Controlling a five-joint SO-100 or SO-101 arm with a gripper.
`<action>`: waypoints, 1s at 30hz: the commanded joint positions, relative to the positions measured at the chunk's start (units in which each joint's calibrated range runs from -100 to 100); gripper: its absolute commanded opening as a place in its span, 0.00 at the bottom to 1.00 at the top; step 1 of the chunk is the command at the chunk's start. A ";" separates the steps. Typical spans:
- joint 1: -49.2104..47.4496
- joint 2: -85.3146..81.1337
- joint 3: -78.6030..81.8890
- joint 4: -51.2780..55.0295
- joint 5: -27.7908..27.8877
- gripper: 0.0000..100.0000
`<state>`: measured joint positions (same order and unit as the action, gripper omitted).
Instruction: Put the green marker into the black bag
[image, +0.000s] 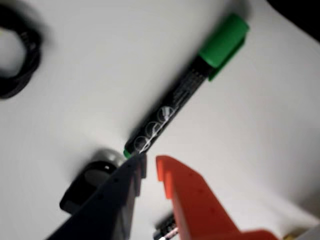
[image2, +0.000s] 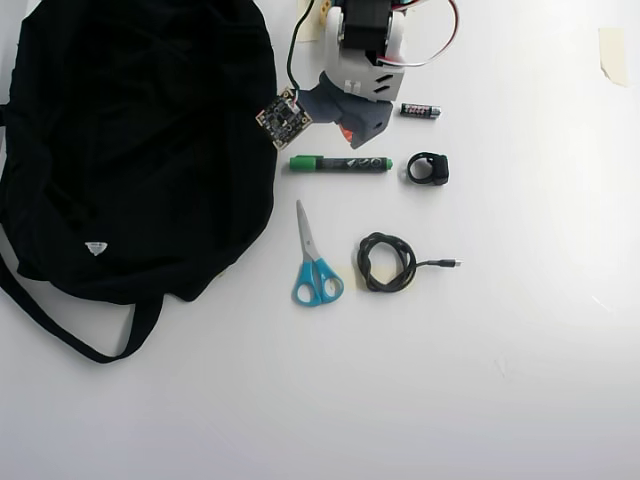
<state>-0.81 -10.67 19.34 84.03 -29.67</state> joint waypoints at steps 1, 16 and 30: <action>0.28 2.29 -0.56 -0.56 -1.06 0.03; 0.06 4.53 -1.01 -0.65 -8.92 0.03; -0.46 4.61 -0.38 -0.65 -12.60 0.08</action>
<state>-0.96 -5.94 19.34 83.94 -41.73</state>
